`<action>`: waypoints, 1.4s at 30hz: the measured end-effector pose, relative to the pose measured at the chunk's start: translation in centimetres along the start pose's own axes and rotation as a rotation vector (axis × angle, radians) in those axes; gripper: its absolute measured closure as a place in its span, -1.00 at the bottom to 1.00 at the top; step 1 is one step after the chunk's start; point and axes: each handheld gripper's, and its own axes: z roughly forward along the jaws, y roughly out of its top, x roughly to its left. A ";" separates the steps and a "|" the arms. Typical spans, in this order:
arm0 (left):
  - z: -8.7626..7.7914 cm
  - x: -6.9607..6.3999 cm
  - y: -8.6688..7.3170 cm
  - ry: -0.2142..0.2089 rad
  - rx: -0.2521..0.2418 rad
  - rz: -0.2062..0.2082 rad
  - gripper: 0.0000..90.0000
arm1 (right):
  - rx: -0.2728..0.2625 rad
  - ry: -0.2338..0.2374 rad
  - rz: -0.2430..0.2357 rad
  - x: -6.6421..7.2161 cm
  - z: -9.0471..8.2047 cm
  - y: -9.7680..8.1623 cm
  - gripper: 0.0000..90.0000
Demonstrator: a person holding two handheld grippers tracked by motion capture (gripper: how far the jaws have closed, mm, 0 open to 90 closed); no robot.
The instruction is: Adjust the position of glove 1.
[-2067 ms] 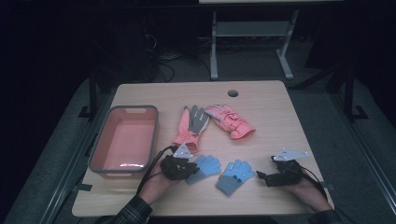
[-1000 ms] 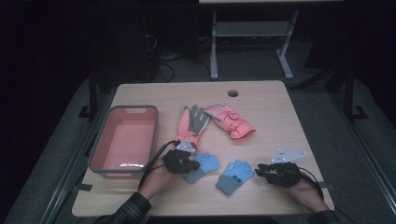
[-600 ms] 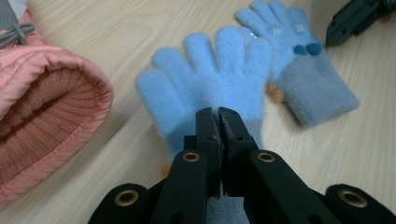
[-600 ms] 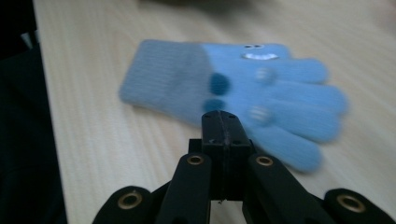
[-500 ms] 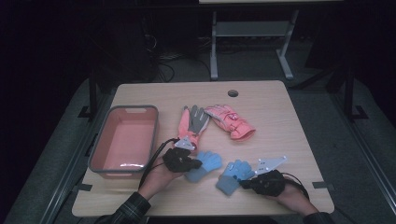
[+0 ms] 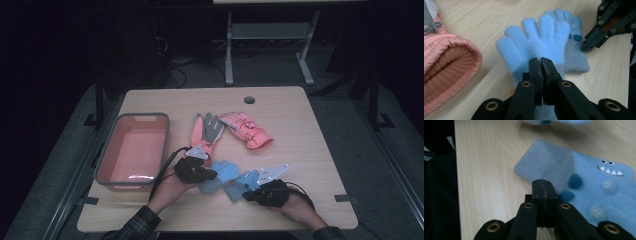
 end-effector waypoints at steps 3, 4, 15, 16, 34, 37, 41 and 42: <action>0.0 0.0 0.1 0.000 -0.003 0.008 0.94 | -0.009 -0.001 -0.004 0.0 0.1 0.3 1.00; -0.1 0.0 0.2 -0.002 -0.004 0.004 0.94 | -0.021 -0.004 -0.004 -0.1 -0.2 0.2 0.99; 0.9 -0.9 2.0 -0.031 -0.009 0.052 0.94 | -0.125 -0.215 0.103 -3.2 -4.4 -1.3 0.03; 1.1 -1.1 2.4 -0.037 -0.011 0.052 0.94 | -0.124 -0.233 0.114 -3.5 -4.6 -1.4 -0.05; 5.9 -3.4 5.3 -0.076 0.062 0.112 0.94 | -0.083 -0.439 0.233 -7.3 -5.7 -3.9 -0.64; 6.2 -3.6 5.3 -0.071 0.066 0.121 0.94 | -0.080 -0.450 0.240 -7.4 -5.7 -3.9 -0.66; 6.6 -3.8 5.3 -0.065 0.076 0.123 0.94 | -0.078 -0.460 0.241 -7.5 -5.5 -4.0 -0.68; 6.7 -3.8 5.2 -0.063 0.082 0.129 0.94 | -0.075 -0.463 0.239 -7.5 -5.5 -4.0 -0.68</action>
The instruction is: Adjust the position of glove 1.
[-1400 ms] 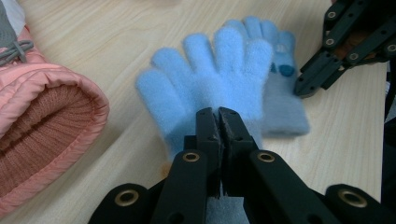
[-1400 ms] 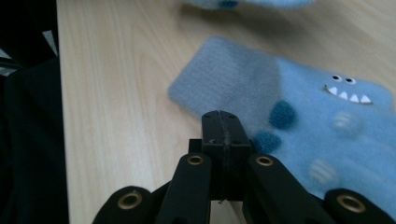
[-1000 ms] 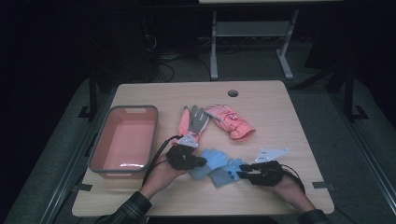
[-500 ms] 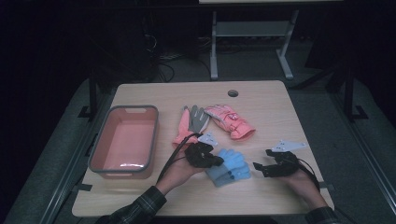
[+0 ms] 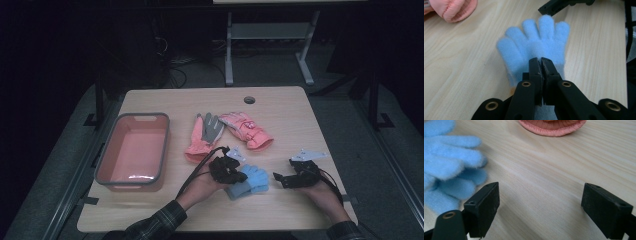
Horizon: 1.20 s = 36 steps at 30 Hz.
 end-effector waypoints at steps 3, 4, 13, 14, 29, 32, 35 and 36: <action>0.2 -0.1 -0.1 -0.002 0.015 0.005 0.94 | 0.007 -0.005 0.004 0.0 0.1 -0.1 -0.68; 0.2 -0.1 -0.1 -0.003 0.018 0.008 0.94 | 0.008 -0.007 0.006 0.0 0.1 -0.1 -0.68; 0.9 -0.2 -0.3 -0.008 0.052 0.017 0.91 | 0.004 -0.019 -0.001 0.0 0.2 -0.1 -0.69; 1.0 -0.3 -0.4 -0.007 0.051 0.017 0.89 | 0.004 -0.020 -0.001 0.0 0.2 -0.1 -0.69; 1.2 -0.2 0.0 0.058 0.057 -0.023 -0.56 | 0.005 -0.019 0.000 0.0 0.2 -0.1 -0.70; 2.0 -0.3 0.1 0.056 0.060 -0.026 -0.62 | 0.005 -0.020 0.000 0.0 0.2 -0.2 -0.70; 2.3 -0.5 0.2 0.054 0.065 -0.012 -0.65 | 0.004 -0.019 -0.003 0.0 0.2 -0.2 -0.70; 2.4 -0.6 0.2 0.052 0.066 -0.012 -0.65 | 0.004 -0.019 -0.003 0.0 0.2 -0.2 -0.70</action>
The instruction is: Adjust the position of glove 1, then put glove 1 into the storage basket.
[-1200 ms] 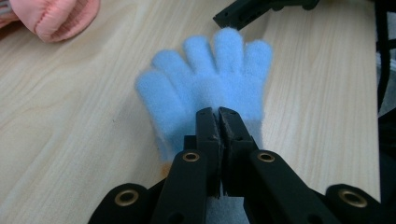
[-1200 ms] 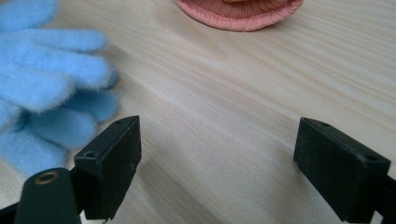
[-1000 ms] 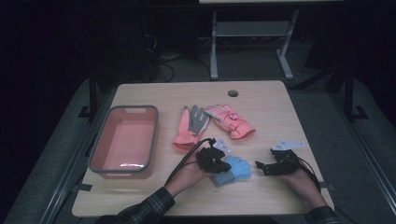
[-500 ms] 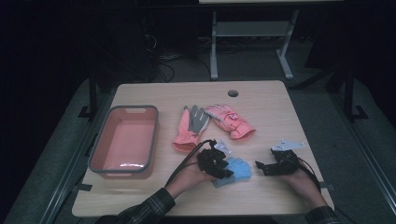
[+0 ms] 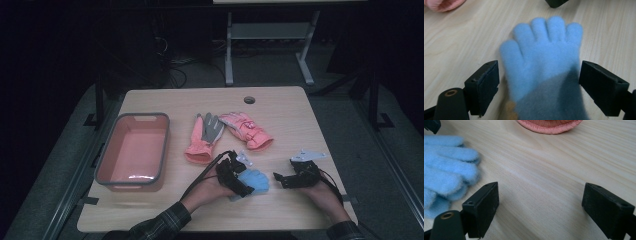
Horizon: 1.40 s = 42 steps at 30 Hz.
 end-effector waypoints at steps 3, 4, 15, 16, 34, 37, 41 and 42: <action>0.4 -0.1 0.0 0.002 0.018 0.014 -0.66 | 0.000 0.000 0.000 0.0 0.0 0.0 -0.70; 0.6 -0.3 0.0 0.003 0.020 0.014 -0.67 | 0.000 0.000 0.000 0.0 0.0 0.0 -0.70; 1.3 -1.4 -0.3 0.087 0.038 0.087 -0.64 | 0.001 0.001 0.000 0.0 0.0 0.0 -0.70; 1.3 -1.4 -0.3 0.086 0.037 0.088 -0.60 | 0.000 0.001 -0.001 0.0 0.0 0.0 -0.70; 0.3 -0.7 -0.5 0.073 0.028 0.099 0.36 | 0.000 0.001 -0.001 0.0 0.0 0.0 -0.70; 0.2 -0.5 -0.4 0.068 0.035 0.103 0.52 | 0.000 0.001 -0.001 0.0 0.0 0.0 -0.70; 0.2 -0.4 -0.5 0.061 0.031 0.102 0.62 | 0.000 0.001 0.000 0.0 0.0 0.0 -0.70; 0.2 -0.3 -0.5 0.054 0.020 0.092 0.63 | 0.000 0.001 -0.001 0.0 0.0 0.0 -0.70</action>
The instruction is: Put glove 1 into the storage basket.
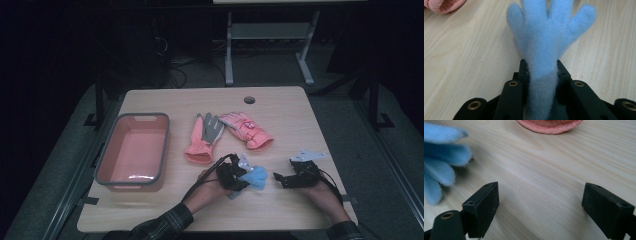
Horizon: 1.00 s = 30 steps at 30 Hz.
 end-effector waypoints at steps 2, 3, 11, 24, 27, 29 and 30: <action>-0.1 0.3 -0.1 -0.017 -0.004 -0.012 0.64 | 0.000 0.000 0.000 0.0 0.0 0.0 -0.70; -0.2 0.5 -0.2 -0.026 -0.010 -0.022 0.64 | 0.000 0.000 0.000 0.0 0.0 0.0 -0.70; -1.7 1.5 -0.2 -0.063 -0.048 -0.074 0.64 | 0.000 0.000 0.001 0.0 0.0 0.0 -0.70; -6.5 3.6 -0.5 -0.060 -0.095 -0.138 0.64 | -0.001 0.002 -0.001 0.0 0.0 0.0 -0.70; -7.9 4.3 -0.7 -0.046 -0.097 -0.143 0.64 | -0.001 0.002 -0.001 0.0 0.0 0.0 -0.70; -8.7 4.7 -0.8 -0.033 -0.103 -0.155 0.64 | -0.001 0.002 0.000 0.0 0.0 0.0 -0.70; -9.1 4.9 -0.9 -0.027 -0.101 -0.158 0.64 | -0.001 0.002 0.000 0.0 0.0 0.0 -0.70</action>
